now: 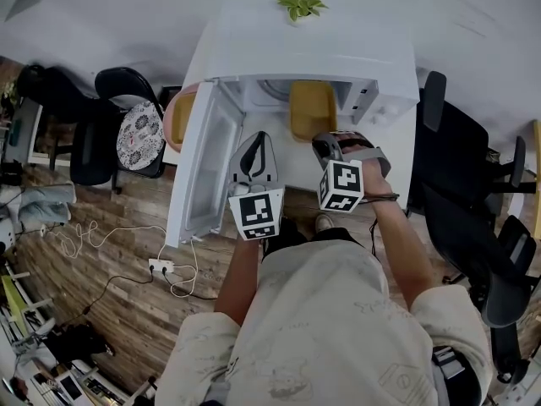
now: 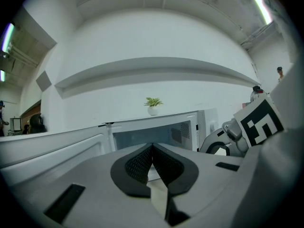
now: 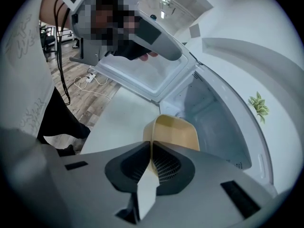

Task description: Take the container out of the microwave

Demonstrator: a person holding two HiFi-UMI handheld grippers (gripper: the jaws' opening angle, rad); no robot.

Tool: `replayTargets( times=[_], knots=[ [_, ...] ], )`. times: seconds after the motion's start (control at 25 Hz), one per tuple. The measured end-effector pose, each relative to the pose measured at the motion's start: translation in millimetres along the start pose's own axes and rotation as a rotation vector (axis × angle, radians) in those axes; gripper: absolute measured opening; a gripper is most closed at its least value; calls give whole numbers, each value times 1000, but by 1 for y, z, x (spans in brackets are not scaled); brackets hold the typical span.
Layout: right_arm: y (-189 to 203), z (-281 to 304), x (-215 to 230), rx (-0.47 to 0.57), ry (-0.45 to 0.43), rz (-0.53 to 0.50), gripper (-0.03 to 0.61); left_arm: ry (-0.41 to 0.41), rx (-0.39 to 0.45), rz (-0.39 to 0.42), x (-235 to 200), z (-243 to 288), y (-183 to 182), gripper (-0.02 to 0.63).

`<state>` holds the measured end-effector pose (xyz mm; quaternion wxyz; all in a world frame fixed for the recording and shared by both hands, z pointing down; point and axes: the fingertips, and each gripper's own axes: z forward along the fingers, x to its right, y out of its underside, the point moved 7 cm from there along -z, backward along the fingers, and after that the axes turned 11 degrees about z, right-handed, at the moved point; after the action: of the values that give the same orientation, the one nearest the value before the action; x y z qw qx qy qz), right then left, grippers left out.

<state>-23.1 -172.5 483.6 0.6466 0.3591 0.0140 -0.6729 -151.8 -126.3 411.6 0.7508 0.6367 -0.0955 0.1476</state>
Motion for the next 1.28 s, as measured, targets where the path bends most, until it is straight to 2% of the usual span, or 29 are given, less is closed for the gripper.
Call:
replayTargets(
  times=[1.28],
  knots=[
    [20, -60, -50, 61, 11, -150, 34, -112, -35, -32, 45, -56, 10, 8]
  ],
)
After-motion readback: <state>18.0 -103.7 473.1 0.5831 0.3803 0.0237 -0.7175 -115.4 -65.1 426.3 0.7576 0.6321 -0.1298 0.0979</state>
